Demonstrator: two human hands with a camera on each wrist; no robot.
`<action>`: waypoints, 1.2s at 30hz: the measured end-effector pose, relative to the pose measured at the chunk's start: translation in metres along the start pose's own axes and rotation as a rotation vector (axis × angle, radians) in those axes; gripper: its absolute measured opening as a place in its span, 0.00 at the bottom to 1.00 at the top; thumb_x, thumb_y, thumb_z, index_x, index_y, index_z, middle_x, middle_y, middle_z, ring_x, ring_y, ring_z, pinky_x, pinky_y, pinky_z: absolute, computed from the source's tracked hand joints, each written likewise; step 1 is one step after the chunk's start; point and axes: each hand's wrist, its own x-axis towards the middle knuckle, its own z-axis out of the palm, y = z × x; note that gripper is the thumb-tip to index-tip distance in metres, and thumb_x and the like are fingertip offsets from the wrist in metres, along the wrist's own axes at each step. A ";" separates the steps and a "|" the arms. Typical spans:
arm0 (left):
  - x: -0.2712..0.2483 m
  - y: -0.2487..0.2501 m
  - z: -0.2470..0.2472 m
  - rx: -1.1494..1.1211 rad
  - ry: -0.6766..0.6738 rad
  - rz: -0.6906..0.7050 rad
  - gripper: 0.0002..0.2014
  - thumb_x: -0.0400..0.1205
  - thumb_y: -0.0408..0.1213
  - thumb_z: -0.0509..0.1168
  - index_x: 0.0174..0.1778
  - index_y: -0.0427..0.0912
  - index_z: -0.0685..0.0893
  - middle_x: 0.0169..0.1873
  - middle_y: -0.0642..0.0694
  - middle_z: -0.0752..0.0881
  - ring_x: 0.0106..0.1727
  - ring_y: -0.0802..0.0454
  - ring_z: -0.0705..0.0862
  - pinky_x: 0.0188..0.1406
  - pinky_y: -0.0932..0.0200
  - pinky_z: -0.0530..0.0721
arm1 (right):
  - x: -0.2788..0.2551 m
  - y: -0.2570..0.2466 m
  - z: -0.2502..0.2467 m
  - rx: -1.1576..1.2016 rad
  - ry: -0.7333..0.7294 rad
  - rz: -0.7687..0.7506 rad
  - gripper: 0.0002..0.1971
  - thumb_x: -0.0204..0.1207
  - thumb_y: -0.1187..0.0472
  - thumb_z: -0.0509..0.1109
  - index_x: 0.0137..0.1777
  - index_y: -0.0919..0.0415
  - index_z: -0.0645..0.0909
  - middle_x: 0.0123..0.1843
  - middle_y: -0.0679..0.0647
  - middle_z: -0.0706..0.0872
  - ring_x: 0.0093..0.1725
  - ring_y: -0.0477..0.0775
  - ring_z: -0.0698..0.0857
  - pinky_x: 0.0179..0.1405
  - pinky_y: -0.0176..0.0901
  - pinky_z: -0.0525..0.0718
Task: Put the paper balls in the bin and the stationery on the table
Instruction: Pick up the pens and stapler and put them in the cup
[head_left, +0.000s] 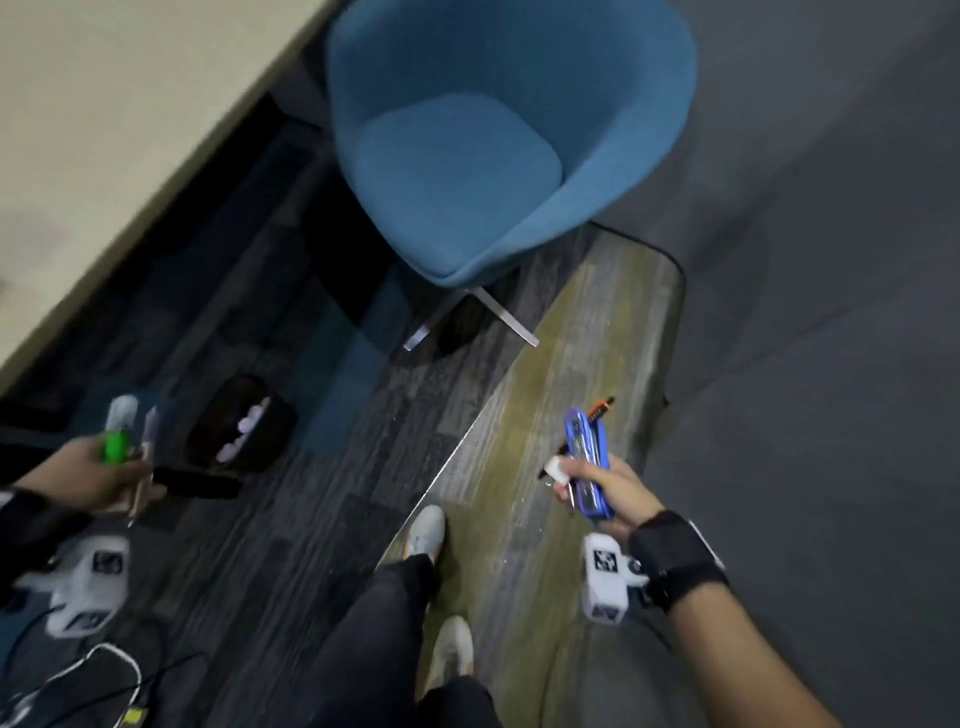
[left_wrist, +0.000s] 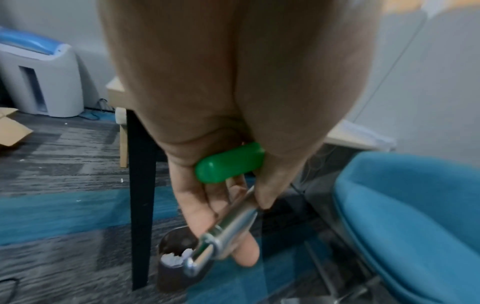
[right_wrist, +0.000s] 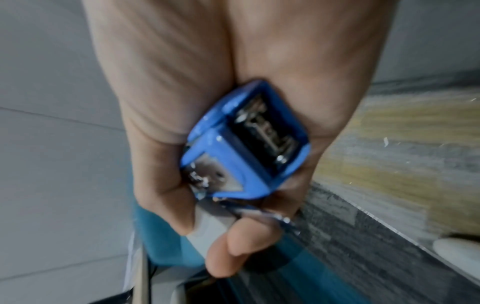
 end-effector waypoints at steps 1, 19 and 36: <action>-0.020 -0.003 -0.007 -0.009 -0.018 0.008 0.05 0.80 0.22 0.62 0.40 0.32 0.74 0.35 0.24 0.82 0.20 0.45 0.87 0.21 0.54 0.86 | -0.006 0.001 0.014 -0.013 -0.036 -0.018 0.09 0.72 0.75 0.69 0.50 0.68 0.76 0.30 0.61 0.83 0.22 0.55 0.82 0.18 0.40 0.80; -0.146 -0.039 -0.138 -0.547 -0.178 0.202 0.14 0.79 0.20 0.62 0.33 0.39 0.67 0.24 0.38 0.81 0.27 0.43 0.90 0.21 0.56 0.86 | -0.110 0.091 0.250 -0.082 -0.235 -0.054 0.45 0.32 0.57 0.92 0.56 0.65 0.81 0.34 0.62 0.87 0.26 0.56 0.85 0.23 0.41 0.86; 0.015 0.030 -0.289 -0.366 0.294 0.459 0.14 0.76 0.34 0.70 0.27 0.43 0.74 0.27 0.44 0.79 0.31 0.44 0.79 0.40 0.51 0.78 | -0.017 0.105 0.469 -0.147 -0.435 0.021 0.43 0.44 0.59 0.90 0.63 0.68 0.79 0.45 0.69 0.86 0.31 0.61 0.84 0.26 0.46 0.85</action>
